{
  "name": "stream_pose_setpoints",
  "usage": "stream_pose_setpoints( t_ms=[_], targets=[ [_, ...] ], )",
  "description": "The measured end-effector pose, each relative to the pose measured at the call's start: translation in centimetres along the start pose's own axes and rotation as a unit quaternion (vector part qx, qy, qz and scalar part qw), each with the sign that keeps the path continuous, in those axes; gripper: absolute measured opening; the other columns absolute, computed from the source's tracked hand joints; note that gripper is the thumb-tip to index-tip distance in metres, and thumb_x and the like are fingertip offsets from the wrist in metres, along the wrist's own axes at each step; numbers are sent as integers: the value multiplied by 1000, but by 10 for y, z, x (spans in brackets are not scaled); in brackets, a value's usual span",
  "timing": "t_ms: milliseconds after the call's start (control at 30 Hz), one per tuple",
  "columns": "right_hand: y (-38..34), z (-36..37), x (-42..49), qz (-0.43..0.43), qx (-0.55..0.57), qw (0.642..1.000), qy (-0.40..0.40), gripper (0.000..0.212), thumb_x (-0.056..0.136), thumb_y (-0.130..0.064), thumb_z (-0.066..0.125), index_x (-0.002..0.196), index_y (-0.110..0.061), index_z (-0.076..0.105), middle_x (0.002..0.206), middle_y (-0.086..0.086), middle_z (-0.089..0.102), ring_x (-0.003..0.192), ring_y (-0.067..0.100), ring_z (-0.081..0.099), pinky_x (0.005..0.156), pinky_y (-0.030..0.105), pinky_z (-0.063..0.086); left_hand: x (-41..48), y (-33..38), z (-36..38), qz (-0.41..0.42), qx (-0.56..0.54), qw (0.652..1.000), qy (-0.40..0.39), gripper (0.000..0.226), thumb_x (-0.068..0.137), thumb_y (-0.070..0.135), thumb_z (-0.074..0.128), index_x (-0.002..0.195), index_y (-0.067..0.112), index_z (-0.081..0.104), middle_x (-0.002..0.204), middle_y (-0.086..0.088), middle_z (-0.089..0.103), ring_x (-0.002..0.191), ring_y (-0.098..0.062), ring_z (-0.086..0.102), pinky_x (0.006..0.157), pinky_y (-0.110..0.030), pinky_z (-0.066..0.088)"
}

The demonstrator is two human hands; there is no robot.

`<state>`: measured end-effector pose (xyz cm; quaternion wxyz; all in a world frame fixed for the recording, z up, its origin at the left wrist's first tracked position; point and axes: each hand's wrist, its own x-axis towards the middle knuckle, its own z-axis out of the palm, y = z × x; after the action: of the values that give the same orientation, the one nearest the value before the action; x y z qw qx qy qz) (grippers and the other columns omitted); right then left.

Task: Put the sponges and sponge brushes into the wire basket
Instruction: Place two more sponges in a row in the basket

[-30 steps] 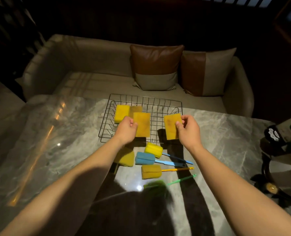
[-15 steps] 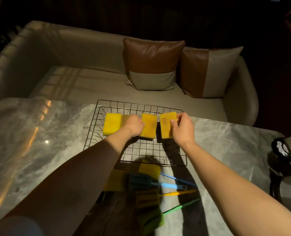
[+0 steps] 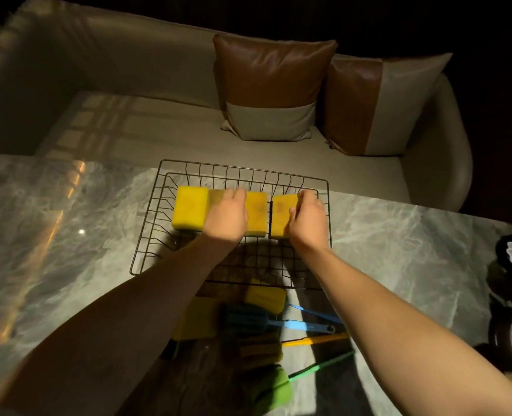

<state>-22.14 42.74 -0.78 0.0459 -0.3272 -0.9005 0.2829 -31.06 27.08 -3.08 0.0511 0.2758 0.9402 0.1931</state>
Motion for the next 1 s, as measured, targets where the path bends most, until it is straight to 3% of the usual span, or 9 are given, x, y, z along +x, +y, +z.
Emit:
stream_pose_setpoints(
  t_ms=[100,167,267,333,400,467,633,833,1000],
  targets=[
    [1,4,0,-18,-42,998,-33,24,92,-3,51,111,-16,43,107,7,45,87,22,52,72,29,42,-7,-14,9,73,42,994,65,29,94,32,50,118,18,61,118,-6,58,109,-26,53,88,-39,43],
    [5,6,-1,-36,-87,994,-61,29,88,1,48,111,-14,44,109,8,46,90,25,54,69,28,45,-13,-24,18,116,70,988,75,43,94,48,47,125,23,59,137,-4,55,128,-27,47,99,-43,36],
    [13,5,-4,-78,-127,986,-71,20,93,-12,50,113,-14,52,120,15,54,100,29,56,83,45,53,-18,-40,29,127,99,986,39,74,89,76,39,144,28,47,157,-1,41,145,-27,34,114,-50,24],
    [20,2,-8,-122,-174,972,-100,31,94,-26,60,117,-6,54,128,17,52,111,33,54,95,45,51,-18,-45,34,113,99,988,24,82,84,82,41,148,31,43,159,-1,39,148,-28,31,116,-53,22],
    [24,0,-12,-152,-180,964,-121,52,87,-32,71,124,-1,52,138,17,48,121,35,51,102,42,48,-18,-48,37,108,102,989,13,82,85,81,42,151,33,38,160,-1,38,150,-28,29,117,-53,23],
    [26,-1,-14,-174,-202,955,-127,60,85,-34,73,131,-3,51,143,16,46,127,37,49,106,43,47,-17,-49,38,106,103,989,9,80,88,78,40,153,32,34,161,-1,35,152,-27,24,118,-51,23],
    [24,2,-16,-179,-227,950,-119,61,94,-40,64,144,-12,46,153,13,42,133,35,47,105,44,46,-17,-59,41,129,115,985,22,78,93,74,37,155,27,30,163,-1,30,153,-26,20,121,-47,21],
    [18,8,-25,-174,-258,947,-76,59,95,-47,58,142,-15,47,141,10,51,124,32,53,93,44,50,-18,-60,33,152,139,978,18,71,97,67,32,154,26,33,162,-2,33,150,-28,28,119,-50,29],
    [12,10,-31,-165,-274,945,-66,60,97,-48,53,146,-16,42,148,9,47,137,30,43,104,46,42,-18,-50,20,127,157,978,-46,78,93,66,37,159,29,17,167,1,16,154,-27,12,124,-49,17]
  ],
)
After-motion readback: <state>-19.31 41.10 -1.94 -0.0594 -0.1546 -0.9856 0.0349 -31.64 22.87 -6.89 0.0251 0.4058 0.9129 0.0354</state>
